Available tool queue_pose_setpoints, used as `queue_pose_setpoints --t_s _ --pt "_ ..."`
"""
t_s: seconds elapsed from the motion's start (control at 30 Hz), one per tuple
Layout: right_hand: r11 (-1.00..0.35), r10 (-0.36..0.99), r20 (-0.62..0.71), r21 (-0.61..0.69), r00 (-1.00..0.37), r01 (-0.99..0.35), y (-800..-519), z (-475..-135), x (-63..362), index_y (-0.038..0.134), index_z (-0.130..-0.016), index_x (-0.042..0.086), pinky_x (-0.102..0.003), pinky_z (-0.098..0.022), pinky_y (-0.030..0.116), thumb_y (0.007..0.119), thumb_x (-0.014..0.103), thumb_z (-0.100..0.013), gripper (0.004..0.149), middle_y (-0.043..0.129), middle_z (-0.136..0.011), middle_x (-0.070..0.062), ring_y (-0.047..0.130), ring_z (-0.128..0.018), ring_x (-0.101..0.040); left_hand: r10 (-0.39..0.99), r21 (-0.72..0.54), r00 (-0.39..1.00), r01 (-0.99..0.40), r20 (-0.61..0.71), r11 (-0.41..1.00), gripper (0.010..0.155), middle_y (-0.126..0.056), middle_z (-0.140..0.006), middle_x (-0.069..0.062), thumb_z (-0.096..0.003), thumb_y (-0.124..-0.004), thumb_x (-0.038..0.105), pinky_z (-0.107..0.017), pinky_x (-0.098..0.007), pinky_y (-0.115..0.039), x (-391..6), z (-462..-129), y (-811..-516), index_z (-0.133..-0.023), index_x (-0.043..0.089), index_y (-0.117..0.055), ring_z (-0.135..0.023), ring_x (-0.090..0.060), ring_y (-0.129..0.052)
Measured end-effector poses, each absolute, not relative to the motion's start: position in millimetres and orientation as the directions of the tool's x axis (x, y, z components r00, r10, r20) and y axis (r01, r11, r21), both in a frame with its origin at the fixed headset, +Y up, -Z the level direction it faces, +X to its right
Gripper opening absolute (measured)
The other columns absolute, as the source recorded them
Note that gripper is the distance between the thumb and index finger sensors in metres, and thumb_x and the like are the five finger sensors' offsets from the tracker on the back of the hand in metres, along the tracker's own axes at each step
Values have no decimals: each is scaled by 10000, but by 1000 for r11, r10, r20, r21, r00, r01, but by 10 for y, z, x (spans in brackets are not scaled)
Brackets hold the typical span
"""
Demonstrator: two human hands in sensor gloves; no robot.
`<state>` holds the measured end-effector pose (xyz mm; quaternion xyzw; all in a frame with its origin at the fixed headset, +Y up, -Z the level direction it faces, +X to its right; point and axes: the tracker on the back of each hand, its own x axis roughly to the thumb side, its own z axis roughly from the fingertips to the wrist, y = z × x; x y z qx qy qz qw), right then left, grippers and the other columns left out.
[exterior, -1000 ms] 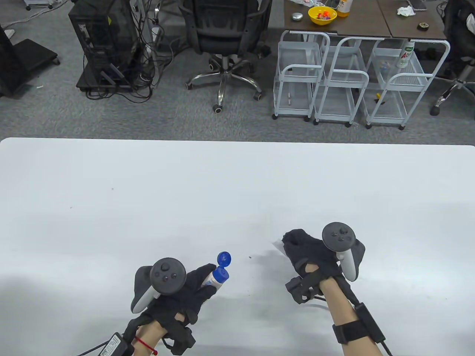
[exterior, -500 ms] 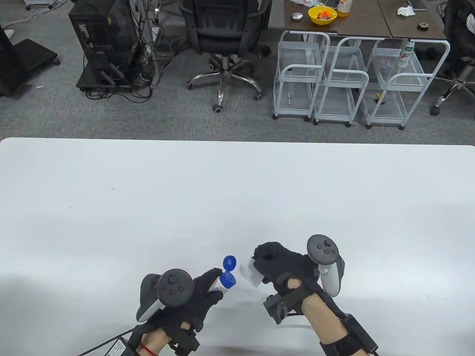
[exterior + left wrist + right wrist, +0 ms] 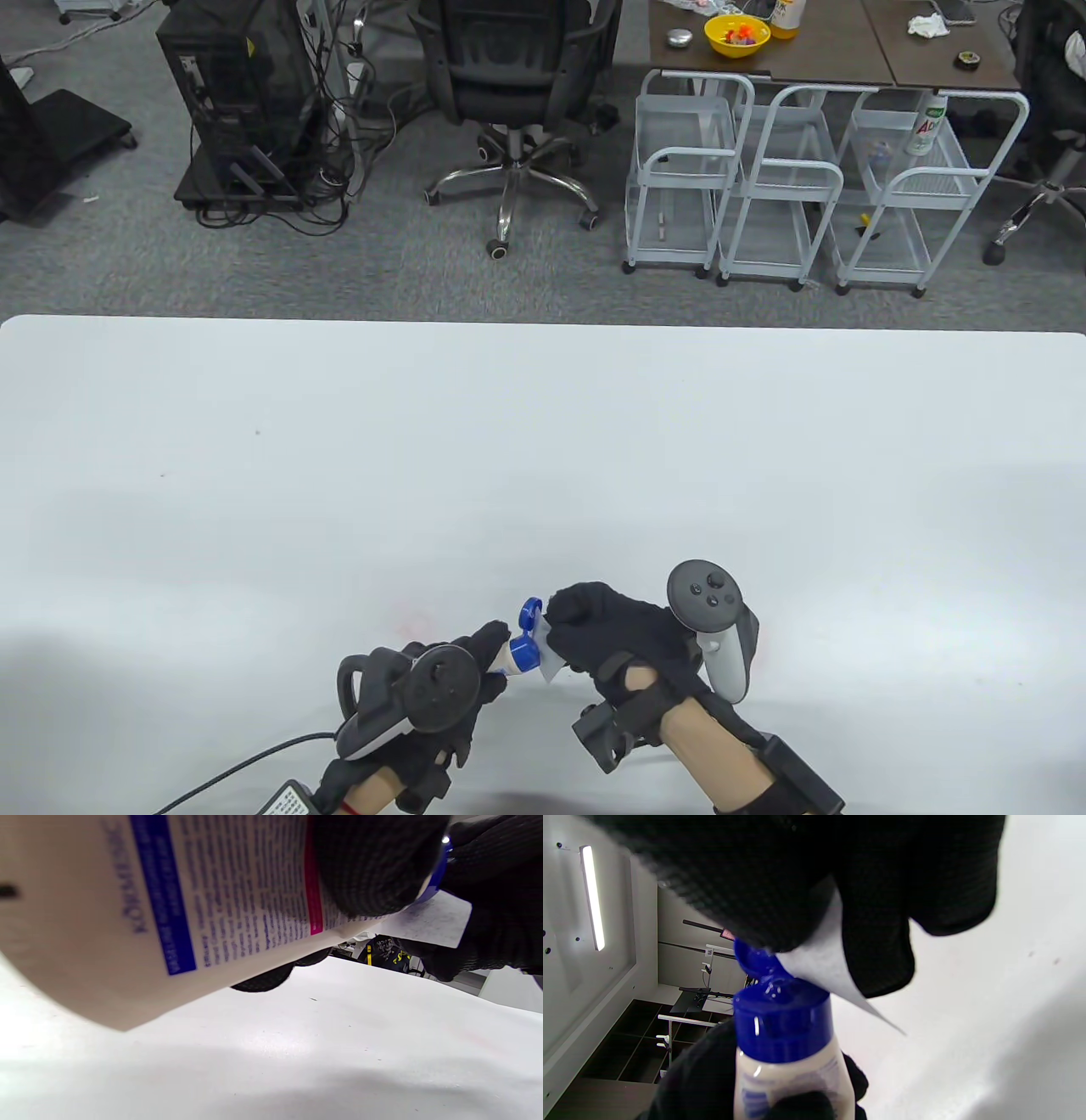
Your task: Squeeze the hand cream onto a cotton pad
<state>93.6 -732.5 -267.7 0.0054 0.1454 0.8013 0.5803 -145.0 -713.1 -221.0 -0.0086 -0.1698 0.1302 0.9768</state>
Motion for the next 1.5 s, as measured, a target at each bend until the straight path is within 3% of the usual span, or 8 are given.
queue_pose_setpoints --t_s 0.47,1.5 --pt "-307 937 -95 242 -337 -921 -7320 -2638 868 936 -722 227 -482 -424 908 1018 243 -351 380 1060 -657 -50 1183 -527 -274 334 -125 919 -314 211 941 506 -1097 -638 125 -320 -787 431 -464 -370 -927 -1502 -2264 -7167 -806 300 -837 -510 -70 -1175" --pt "-296 932 -129 268 -338 -917 -7369 -2644 835 934 -725 222 -484 -421 905 1013 247 -357 377 1061 -653 -51 1183 -517 -272 340 -221 923 -299 181 928 478 -1096 -614 130 -311 -773 412 -473 -381 -919 -1491 -2323 -7206 -771 304 -844 -501 -72 -1175"
